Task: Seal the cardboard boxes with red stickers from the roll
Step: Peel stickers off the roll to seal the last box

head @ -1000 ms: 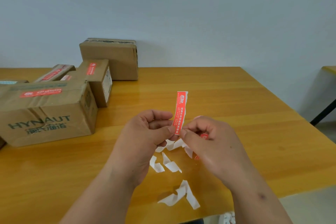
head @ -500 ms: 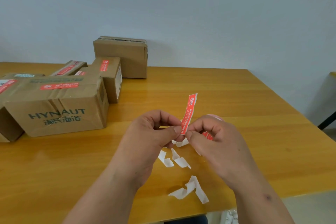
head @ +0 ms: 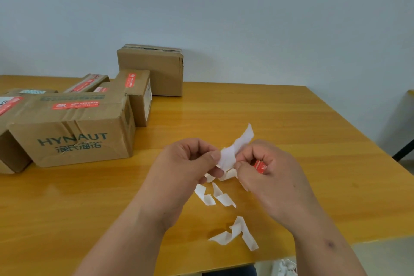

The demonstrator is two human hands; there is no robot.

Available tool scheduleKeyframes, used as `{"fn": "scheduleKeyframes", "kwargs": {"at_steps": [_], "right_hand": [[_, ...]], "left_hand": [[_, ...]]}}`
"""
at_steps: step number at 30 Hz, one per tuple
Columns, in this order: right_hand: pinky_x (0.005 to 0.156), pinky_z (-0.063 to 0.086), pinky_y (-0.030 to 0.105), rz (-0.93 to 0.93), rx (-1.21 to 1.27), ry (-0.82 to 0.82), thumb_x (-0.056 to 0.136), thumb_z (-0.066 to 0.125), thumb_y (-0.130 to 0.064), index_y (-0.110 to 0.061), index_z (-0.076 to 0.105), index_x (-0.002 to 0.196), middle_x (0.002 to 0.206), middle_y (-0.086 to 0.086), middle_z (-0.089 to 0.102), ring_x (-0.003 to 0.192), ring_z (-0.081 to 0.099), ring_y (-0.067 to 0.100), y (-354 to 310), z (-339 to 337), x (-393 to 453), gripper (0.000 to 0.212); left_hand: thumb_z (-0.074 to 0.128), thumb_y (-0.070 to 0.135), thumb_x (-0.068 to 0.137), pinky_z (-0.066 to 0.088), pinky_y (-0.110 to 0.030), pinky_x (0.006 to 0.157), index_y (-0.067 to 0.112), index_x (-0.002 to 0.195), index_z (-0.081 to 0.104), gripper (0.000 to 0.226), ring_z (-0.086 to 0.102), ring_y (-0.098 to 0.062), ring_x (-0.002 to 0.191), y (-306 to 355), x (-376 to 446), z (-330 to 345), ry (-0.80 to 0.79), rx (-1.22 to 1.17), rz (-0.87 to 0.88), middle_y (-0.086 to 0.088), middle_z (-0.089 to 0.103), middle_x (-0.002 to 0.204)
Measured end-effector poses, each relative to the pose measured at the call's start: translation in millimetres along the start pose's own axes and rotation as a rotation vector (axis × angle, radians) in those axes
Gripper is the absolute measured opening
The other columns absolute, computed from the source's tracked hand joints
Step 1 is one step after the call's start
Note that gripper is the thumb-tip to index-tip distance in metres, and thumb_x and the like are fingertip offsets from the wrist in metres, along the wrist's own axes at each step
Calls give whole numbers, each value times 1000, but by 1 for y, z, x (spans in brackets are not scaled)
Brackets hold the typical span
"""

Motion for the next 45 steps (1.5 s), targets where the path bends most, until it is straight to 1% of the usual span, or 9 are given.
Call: {"fn": "scheduleKeyframes", "kwargs": {"at_steps": [5, 14, 18, 26, 28, 31, 36, 41, 45], "right_hand": [[93, 33, 37, 83, -237, 143, 73, 56, -26, -25, 56, 61, 76, -12, 62, 82, 54, 0, 15, -34, 4, 12], [96, 24, 34, 126, -600, 0, 83, 57, -40, -26, 51, 57, 69, -12, 52, 88, 52, 2, 11, -19, 14, 31], [68, 55, 36, 163, -209, 9, 90, 58, -29, -36, 58, 88, 70, -10, 59, 64, 60, 8, 9, -1, 25, 7], [56, 41, 34, 411, 777, -70, 87, 54, -47, -11, 66, 100, 69, 12, 65, 55, 56, 21, 14, 23, 37, 40], [54, 42, 30, 391, 836, -81, 83, 63, -31, -4, 67, 96, 71, 15, 65, 55, 57, 19, 13, 24, 38, 30], [61, 48, 33, 325, 807, -1, 85, 62, 1, -4, 69, 92, 71, 13, 67, 59, 62, 21, 14, 16, 40, 11], [82, 50, 32, 127, 465, 39, 85, 68, -14, -32, 59, 109, 75, -3, 71, 78, 70, 11, -9, 5, 39, 31], [72, 46, 14, -22, 292, 54, 86, 67, -20, -38, 57, 103, 80, -14, 72, 82, 66, 1, -34, 2, 39, 26], [69, 43, 8, -79, 242, 77, 86, 66, -21, -40, 57, 98, 78, -16, 70, 81, 64, 1, -41, -10, 45, 24]], "left_hand": [[63, 19, 91, 45, -29, 63, 19, 83, 70, 11, 63, -11, 73, -7, 12, -51, 307, -4, -15, -1, 72, 83], [62, 27, 92, 40, -20, 53, 31, 81, 68, 13, 48, -1, 59, 27, 10, -78, 511, 218, 206, 11, 60, 67], [63, 23, 90, 43, -8, 64, 34, 85, 65, 13, 56, 4, 80, 59, 2, -57, 475, 478, 507, 17, 62, 81], [65, 12, 89, 46, -33, 65, 20, 100, 62, 14, 60, -10, 59, 78, -26, -23, 466, 863, 1115, 7, 67, 66], [66, 8, 87, 48, -36, 65, 20, 102, 61, 20, 63, -13, 60, 74, -27, -19, 424, 866, 1145, 5, 69, 69], [64, 19, 91, 52, -33, 69, 19, 101, 70, 11, 64, -5, 76, 69, -21, -21, 344, 782, 1025, 10, 72, 83], [69, 20, 85, 53, -31, 88, 25, 119, 64, 34, 68, -14, 105, 25, 12, -25, -27, -181, 247, 2, 74, 106], [75, 35, 67, 49, -58, 93, 10, 126, 62, 65, 66, -37, 104, 11, 22, -28, -227, -636, 71, -19, 68, 115], [63, 43, 78, 53, -56, 88, 12, 118, 67, 51, 68, -31, 97, 16, 30, -58, -94, -497, 69, -18, 69, 111]]}}
Point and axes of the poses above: each hand's wrist, its own x-axis towards the middle knuckle, its own z-axis out of the palm, y = z × x, the point moved 10 cm from there along x, towards the middle knuckle
